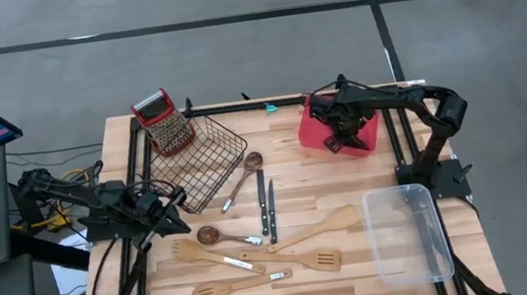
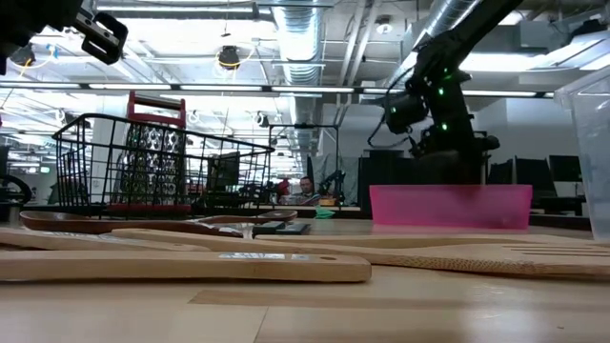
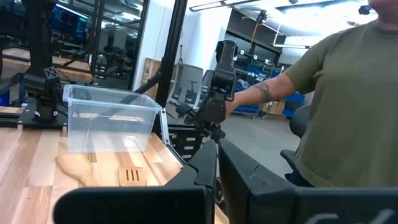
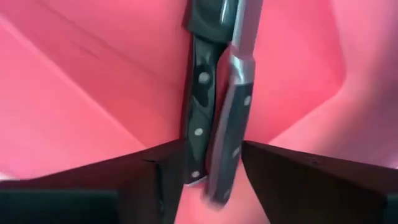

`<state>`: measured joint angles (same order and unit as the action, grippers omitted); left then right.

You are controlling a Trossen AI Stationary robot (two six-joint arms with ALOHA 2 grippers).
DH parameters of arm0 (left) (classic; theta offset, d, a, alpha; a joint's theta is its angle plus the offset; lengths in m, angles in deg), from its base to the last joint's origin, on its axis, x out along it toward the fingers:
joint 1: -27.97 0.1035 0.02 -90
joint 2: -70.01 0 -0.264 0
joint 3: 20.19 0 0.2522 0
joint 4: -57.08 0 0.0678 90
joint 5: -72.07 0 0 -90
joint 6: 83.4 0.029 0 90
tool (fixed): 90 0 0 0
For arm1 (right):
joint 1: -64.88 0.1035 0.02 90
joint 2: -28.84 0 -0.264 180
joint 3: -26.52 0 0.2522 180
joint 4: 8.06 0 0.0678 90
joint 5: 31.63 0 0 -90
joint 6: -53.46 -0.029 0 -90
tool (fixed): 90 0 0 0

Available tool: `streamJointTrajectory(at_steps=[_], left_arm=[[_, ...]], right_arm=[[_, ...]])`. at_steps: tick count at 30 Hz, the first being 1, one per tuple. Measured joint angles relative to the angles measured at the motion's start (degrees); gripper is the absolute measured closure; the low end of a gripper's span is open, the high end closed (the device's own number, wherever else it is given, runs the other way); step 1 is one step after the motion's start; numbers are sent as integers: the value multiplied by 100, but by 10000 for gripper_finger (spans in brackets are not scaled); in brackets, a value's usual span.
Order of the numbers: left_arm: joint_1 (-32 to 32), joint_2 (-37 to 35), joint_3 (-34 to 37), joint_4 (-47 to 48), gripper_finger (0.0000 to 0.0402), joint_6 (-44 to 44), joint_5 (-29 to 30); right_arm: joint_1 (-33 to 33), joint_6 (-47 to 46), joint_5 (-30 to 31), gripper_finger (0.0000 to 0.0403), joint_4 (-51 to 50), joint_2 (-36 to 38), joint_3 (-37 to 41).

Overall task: Pick & Place Kitchen Items
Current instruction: Put the silver knife into the red bin, then put the right black knife into the red bin

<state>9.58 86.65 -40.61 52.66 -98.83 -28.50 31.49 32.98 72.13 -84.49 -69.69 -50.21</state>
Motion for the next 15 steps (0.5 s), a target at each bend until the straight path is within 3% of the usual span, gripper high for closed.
streamJointTrajectory(at_steps=[7,11,15], left_arm=[[-1,2,0,0,399,-2,0],[-2,2,0,-2,399,-2,0],[-1,2,0,-10,399,-1,-1]], right_arm=[[77,-212,-56,164,-419,616,-716],[410,-656,-236,155,-610,1044,-1219],[1146,-1647,-501,155,-369,1381,-1482]])
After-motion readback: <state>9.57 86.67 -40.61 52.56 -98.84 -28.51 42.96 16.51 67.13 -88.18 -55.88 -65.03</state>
